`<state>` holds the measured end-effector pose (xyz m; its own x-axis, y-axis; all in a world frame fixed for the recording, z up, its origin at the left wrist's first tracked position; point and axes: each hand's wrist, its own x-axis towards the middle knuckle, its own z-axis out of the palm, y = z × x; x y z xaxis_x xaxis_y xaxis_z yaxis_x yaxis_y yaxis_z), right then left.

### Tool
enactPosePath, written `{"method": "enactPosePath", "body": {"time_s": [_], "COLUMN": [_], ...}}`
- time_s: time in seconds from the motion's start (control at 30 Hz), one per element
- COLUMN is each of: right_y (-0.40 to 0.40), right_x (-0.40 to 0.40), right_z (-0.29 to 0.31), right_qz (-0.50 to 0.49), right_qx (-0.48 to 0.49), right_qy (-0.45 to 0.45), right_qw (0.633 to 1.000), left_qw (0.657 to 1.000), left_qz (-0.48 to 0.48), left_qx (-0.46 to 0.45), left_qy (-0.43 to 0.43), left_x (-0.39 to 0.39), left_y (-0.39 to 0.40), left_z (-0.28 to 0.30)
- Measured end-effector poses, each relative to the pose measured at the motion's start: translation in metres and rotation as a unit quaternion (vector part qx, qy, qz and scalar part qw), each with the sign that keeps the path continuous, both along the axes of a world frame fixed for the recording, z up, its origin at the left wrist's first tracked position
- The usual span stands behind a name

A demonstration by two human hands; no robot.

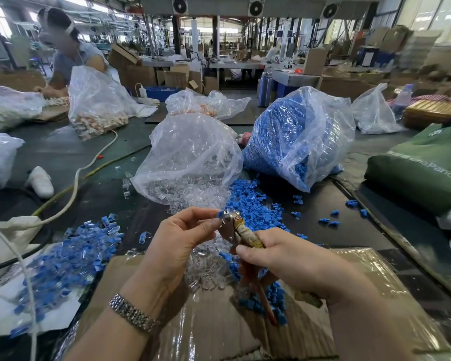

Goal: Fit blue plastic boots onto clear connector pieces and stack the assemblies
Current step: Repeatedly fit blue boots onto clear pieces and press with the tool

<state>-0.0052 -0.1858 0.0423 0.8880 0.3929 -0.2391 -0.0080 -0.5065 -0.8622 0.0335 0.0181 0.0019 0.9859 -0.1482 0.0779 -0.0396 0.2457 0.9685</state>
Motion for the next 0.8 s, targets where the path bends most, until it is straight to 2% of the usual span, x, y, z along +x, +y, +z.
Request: {"method": "enactPosePath", "body": {"time_s": [0.1, 0.37, 0.8], "right_y": [-0.0007, -0.004, 0.0002], "right_x": [0.0006, 0.0013, -0.0013], "right_z": [-0.0008, -0.0028, 0.0004], "right_qz": [-0.001, 0.002, -0.009], "right_qx": [-0.01, -0.015, -0.011], "right_qy": [-0.001, -0.006, 0.021], "right_qw": [1.0, 1.0, 1.0], "left_qw": [1.0, 1.0, 0.994], "left_qz": [-0.001, 0.002, 0.031], "left_qx": [0.016, -0.013, 0.079], "left_qy": [-0.011, 0.008, -0.065], "left_x": [-0.0018, -0.0011, -0.0071], "left_y": [-0.0006, 0.0008, -0.0046], "left_z": [0.0, 0.0038, 0.0068]}}
